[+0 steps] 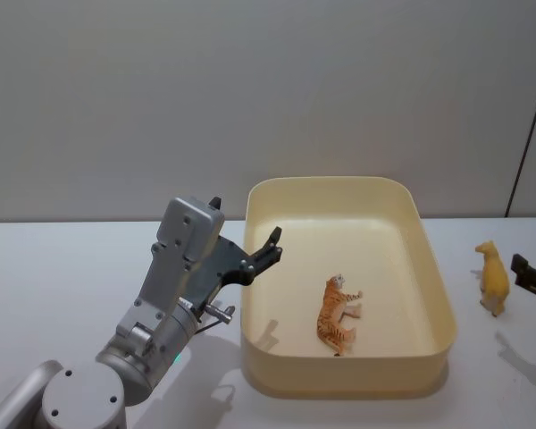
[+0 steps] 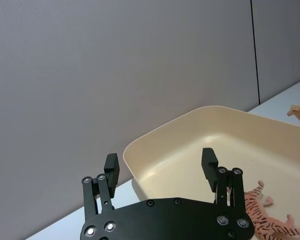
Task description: Pick up the toy alternately with two hands and place it into the central storage box.
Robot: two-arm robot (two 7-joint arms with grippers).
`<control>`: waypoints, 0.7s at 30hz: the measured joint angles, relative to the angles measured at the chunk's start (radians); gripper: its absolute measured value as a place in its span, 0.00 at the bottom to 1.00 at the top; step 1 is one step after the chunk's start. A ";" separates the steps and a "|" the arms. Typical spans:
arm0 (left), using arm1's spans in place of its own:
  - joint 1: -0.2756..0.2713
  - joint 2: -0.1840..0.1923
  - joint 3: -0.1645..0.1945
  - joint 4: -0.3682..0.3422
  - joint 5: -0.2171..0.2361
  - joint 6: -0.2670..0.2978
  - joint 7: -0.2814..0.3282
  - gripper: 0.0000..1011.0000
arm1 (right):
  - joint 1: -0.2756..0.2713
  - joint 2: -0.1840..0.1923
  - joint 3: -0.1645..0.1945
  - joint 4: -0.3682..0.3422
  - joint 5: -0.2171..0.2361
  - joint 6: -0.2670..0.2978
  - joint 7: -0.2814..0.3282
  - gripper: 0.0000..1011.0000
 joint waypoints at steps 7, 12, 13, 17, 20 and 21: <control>0.000 0.000 0.000 0.000 0.000 0.000 0.000 0.99 | -0.004 0.001 -0.001 0.025 -0.011 0.019 -0.021 0.99; 0.000 0.000 0.000 0.000 0.000 0.000 0.000 0.99 | 0.016 -0.013 -0.015 0.057 -0.036 0.026 -0.026 0.99; 0.000 0.000 0.000 0.000 0.000 0.000 0.000 0.99 | 0.021 -0.016 -0.018 0.063 -0.041 0.027 -0.027 0.99; 0.000 0.000 0.000 0.000 0.000 0.000 0.000 0.99 | 0.055 -0.042 -0.042 0.110 -0.075 0.030 -0.028 0.99; 0.000 0.000 0.000 0.000 0.000 0.000 0.000 0.99 | 0.078 -0.060 -0.057 0.141 -0.100 0.032 -0.028 0.99; 0.000 0.000 0.000 0.000 0.000 0.000 0.000 0.99 | 0.084 -0.065 -0.061 0.150 -0.106 0.032 -0.028 0.99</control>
